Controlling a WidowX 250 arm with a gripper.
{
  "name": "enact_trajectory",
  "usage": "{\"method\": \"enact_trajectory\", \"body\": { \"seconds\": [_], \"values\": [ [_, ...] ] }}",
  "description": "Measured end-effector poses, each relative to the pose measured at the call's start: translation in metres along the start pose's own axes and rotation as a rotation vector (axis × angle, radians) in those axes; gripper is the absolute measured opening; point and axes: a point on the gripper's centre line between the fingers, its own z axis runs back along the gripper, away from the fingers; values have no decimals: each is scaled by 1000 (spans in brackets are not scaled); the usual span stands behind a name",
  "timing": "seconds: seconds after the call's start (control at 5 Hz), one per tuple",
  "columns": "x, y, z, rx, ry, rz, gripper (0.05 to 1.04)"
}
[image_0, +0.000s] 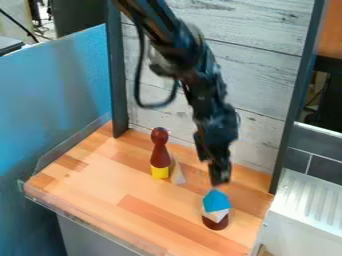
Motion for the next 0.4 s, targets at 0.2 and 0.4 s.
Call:
{"method": "enact_trajectory", "body": {
  "seconds": [0.2,0.4],
  "values": [
    [-9,23,37,153,0,219,1000],
    [-29,36,48,237,78,438,1000]
  ]
}}
